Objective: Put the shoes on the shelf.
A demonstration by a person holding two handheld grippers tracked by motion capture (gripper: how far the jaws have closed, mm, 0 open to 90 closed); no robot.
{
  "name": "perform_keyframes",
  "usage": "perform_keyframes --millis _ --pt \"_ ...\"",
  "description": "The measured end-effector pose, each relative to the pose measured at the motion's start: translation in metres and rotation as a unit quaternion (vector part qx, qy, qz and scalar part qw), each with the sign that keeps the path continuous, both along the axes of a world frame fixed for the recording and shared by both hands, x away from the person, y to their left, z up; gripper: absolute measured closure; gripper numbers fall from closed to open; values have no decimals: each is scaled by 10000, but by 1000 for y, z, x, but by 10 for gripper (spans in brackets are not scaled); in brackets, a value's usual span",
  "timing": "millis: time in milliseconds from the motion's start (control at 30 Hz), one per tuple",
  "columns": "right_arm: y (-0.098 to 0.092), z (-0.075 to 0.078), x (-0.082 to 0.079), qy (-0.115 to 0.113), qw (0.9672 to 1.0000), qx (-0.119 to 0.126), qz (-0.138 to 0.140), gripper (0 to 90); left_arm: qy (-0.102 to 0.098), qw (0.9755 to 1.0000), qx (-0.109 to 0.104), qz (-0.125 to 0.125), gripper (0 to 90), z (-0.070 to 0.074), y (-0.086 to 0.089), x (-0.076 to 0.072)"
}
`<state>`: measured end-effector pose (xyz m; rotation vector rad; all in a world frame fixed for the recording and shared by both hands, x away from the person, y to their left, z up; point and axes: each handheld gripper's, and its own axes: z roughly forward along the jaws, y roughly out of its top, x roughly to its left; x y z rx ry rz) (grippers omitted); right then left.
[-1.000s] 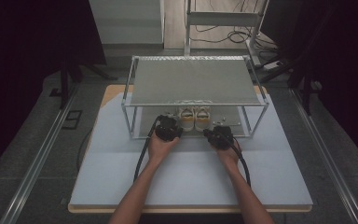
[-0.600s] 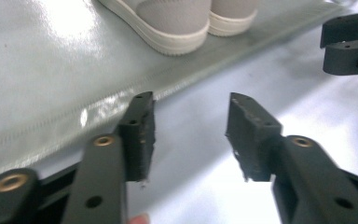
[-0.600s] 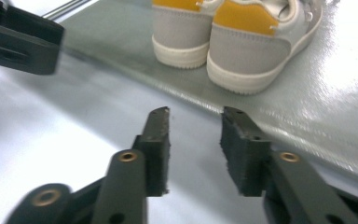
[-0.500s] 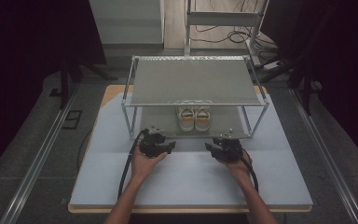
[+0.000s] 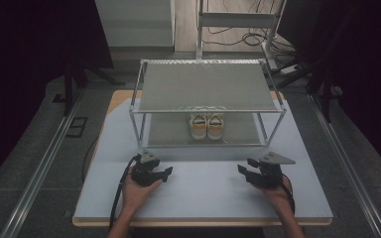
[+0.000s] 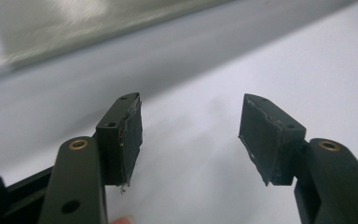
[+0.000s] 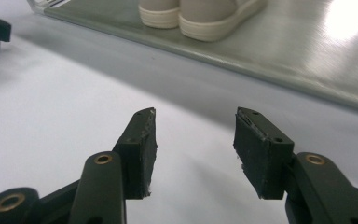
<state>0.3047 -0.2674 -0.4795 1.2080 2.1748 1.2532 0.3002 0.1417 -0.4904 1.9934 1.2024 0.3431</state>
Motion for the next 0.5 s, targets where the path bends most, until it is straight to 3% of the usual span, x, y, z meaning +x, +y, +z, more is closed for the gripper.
perform_keyframes --millis 100,233,500 --pt "-14 -4 -7 -9 9998 153 -85 478 49 9999 149 65 379 -1 9 -4" --pt "-22 -11 -10 43 9998 85 -162 469 79 9998 116 148 374 -3 15 -8" --pt "-18 -11 -11 25 9999 34 -107 429 47 9997 174 143 340 -5 18 -8"
